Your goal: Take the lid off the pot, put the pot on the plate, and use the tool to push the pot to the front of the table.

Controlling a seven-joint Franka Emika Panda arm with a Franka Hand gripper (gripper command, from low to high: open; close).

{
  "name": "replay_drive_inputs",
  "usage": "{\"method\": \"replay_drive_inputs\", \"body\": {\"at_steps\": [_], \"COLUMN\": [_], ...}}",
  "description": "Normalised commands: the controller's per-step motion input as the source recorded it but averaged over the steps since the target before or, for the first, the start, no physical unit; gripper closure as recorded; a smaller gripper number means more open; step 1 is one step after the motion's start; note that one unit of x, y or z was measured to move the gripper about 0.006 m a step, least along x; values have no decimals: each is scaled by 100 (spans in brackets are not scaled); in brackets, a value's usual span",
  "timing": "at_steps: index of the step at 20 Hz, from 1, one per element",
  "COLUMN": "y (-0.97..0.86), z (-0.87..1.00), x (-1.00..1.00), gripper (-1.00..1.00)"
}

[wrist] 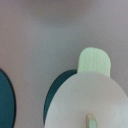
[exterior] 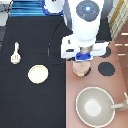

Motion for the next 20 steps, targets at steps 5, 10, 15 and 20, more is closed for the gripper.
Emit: {"method": "replay_drive_inputs", "body": {"at_steps": [5,10,15,20], "y": [0,3,7,7], "z": [-43,-36,-29,-10], "x": [0,0,-1,-9], "gripper": [-100,-100,-100,100]}}
